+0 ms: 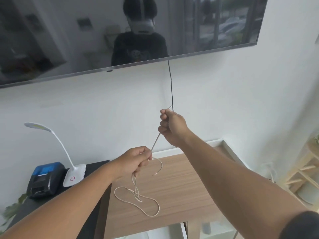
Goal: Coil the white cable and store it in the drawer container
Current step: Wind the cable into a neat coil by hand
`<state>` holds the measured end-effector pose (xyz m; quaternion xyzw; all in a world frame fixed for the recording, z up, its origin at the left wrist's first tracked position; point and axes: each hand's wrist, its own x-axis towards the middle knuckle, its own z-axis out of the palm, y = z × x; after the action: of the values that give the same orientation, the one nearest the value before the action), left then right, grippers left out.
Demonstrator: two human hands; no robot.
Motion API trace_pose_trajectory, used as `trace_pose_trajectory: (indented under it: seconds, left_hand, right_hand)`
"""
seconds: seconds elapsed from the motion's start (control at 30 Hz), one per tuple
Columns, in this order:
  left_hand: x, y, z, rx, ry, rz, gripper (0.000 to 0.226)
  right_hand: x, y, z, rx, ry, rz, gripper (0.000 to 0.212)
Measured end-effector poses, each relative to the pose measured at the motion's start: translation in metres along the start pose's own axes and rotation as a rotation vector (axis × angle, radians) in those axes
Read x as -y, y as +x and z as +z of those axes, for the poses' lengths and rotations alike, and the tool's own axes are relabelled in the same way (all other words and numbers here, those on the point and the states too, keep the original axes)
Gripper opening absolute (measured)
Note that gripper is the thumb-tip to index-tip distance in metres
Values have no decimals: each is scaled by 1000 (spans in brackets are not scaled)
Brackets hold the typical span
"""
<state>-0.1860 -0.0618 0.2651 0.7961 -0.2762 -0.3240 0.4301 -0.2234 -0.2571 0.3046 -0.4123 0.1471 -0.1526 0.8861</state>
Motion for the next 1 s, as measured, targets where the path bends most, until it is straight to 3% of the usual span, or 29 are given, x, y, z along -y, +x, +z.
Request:
trace_pose_trajectory:
  seconds: [0.13,0.27,0.5,0.77,0.9,1.0]
  left_hand:
    - [-4,-5,3,-2,-227,-64,39]
    - [-8,-3,-3,38,-235,-44,44]
    - [-30,-4,-12,182,-247,34,44]
    - [-46,-32,-22,482,-383,233,38]
    - [-45,-39,-33,402,-362,232,37]
    - [-36,-38,-48,372,-427,185,39]
  right_hand:
    - [15,-12,0,54,94,29,22]
    - [27,-27,7,97,130,15,20]
    - [36,-43,38,178,427,-5,45]
    - [44,-44,83,231,142,-215,41]
    - [39,-54,111,347,354,-164,43]
    - [32,-69,124,450,445,10,52]
